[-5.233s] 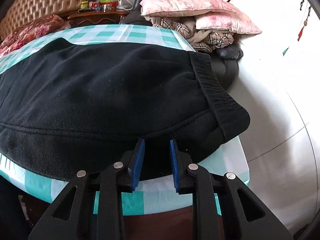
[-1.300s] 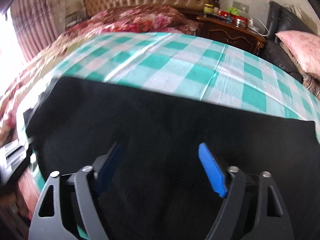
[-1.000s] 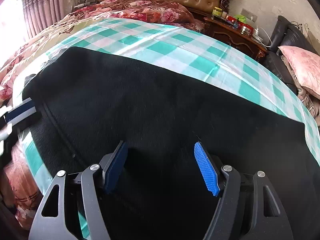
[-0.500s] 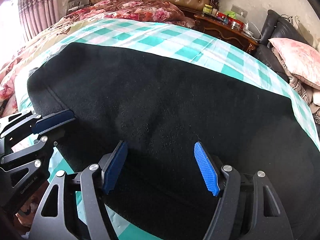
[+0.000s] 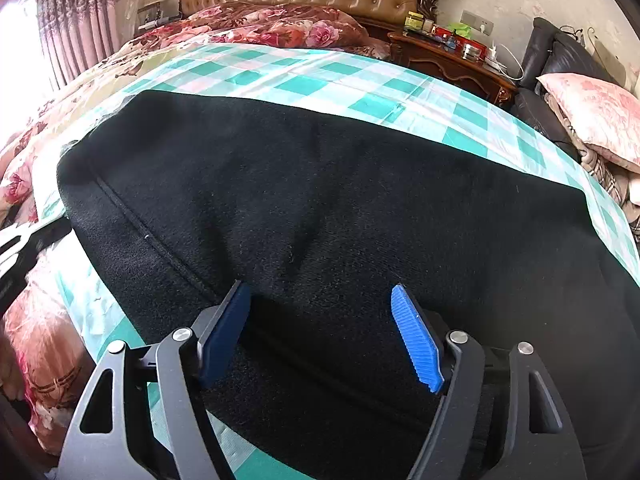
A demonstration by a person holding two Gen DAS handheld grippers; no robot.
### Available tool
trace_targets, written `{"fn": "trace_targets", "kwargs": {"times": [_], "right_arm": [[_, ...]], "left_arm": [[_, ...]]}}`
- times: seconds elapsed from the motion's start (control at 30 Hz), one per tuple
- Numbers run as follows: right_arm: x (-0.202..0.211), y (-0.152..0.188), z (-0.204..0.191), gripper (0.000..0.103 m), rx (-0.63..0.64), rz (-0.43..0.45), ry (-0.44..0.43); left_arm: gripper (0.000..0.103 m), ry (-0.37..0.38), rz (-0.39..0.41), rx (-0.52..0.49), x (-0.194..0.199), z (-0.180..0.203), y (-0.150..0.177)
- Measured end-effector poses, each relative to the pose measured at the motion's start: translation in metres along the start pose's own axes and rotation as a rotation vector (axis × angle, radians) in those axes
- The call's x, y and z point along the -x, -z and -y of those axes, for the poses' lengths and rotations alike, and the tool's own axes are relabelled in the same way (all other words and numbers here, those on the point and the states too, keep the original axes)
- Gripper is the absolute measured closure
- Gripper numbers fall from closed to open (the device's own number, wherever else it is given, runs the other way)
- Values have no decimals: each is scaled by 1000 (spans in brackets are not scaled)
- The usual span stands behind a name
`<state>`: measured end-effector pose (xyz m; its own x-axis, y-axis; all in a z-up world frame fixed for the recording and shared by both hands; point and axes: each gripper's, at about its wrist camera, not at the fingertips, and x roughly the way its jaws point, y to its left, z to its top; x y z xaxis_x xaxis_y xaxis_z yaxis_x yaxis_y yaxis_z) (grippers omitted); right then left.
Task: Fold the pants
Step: 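Smooth the folded pants with the right tool while the left tool holds the edge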
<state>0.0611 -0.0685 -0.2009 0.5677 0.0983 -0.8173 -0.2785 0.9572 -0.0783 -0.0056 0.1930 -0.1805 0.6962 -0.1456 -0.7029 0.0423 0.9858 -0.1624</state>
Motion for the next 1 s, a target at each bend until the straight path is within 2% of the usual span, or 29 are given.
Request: {"fn": "trace_targets", "kwargs": {"times": [0.03,0.07,0.1,0.23,0.33,0.47,0.5,0.6,0.7,0.73,0.8,0.9,1.0], "right_arm": [[0,0,1,30,-3,2,1],[-1,0,1,29,-6,5,3],[-1,1,1,29,-9,7,4],[-1,-1,-2,29,-11,2,23],[0,1,-3,29,-4,4,32],[4,2,-1,29,-12,13,24],[10,2,-2,33,-10,30,16],[36,1,-13,33,34,133,-59],[36,6,-28,34,97,99,-73],[30,10,-32,37,98,68,-97],[17,18,-34,37,91,19,-98],[20,20,-37,37,109,34,-89],[19,19,-34,37,89,26,-100]], "left_arm": [[94,19,1,16,6,-4,5],[80,40,19,8,14,-1,6],[79,56,49,-16,20,6,5],[80,144,110,-144,11,53,-14],[89,143,78,-233,-17,78,-16],[90,130,62,-285,-40,88,-15],[90,128,59,-294,-41,89,-16],[90,116,61,-329,-45,93,-15],[98,115,43,-348,-51,96,-18],[103,101,37,-351,-52,96,-19],[103,124,16,-308,-51,89,-25],[103,98,34,-216,-25,64,-23],[103,54,15,-153,-4,36,-9]]}}
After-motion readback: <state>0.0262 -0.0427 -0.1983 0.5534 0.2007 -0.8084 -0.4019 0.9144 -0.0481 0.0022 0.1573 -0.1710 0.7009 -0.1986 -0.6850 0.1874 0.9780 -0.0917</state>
